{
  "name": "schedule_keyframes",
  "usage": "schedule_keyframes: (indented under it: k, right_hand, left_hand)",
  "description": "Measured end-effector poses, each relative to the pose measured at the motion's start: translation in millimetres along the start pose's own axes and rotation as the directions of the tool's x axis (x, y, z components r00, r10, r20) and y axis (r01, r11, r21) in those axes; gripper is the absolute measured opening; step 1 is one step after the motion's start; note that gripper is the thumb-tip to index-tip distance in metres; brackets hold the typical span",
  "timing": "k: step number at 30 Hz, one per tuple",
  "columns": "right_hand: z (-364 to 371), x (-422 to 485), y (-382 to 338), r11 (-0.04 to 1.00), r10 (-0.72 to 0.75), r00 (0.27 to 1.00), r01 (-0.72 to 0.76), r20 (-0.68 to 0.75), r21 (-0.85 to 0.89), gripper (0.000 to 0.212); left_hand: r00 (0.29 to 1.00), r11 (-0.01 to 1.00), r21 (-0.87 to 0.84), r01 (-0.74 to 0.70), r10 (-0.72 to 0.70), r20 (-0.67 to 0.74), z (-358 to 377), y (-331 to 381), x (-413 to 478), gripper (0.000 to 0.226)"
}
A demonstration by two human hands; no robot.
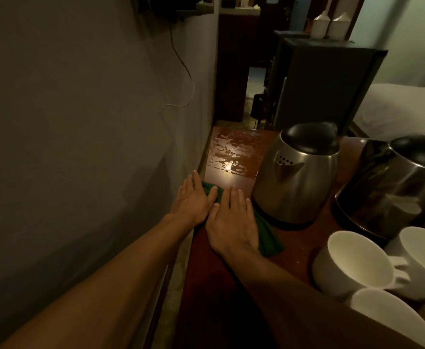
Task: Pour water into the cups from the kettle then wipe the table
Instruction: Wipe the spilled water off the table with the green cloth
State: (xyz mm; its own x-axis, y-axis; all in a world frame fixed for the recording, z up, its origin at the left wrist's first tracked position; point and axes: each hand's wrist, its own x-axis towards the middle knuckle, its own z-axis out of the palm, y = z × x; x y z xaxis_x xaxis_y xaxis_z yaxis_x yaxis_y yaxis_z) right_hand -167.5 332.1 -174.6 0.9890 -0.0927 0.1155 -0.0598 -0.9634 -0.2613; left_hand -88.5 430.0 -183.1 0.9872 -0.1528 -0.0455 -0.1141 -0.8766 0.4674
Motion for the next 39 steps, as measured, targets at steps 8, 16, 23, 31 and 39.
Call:
schedule_keyframes:
  k: [8,16,23,31,39]
  right_hand:
    - [11,60,-5,0.999,0.023,0.999,-0.022,-0.026,0.047,0.060]
    - [21,110,-8,0.997,0.074,0.995,-0.071,-0.071,0.038,0.060]
    - [25,141,-6,0.995,0.090,0.995,-0.088,-0.044,0.049,0.061]
    - [28,153,-4,0.994,0.098,0.994,-0.096,-0.040,0.047,0.060]
    - [19,139,-1,0.999,0.048,0.999,-0.048,-0.011,0.025,0.058]
  left_hand:
    - [0.995,0.992,-0.110,0.064,-0.054,0.085,-6,-5,58,0.079]
    - [0.985,1.000,0.005,-0.001,0.000,0.172,-7,-13,117,0.065]
    - [0.983,0.995,0.097,-0.035,0.017,0.183,-6,-17,155,0.066]
    - [0.989,0.994,0.106,-0.034,0.018,0.149,-10,-11,157,0.056]
    - [0.996,0.998,-0.060,-0.026,0.031,0.085,-16,-5,124,0.053]
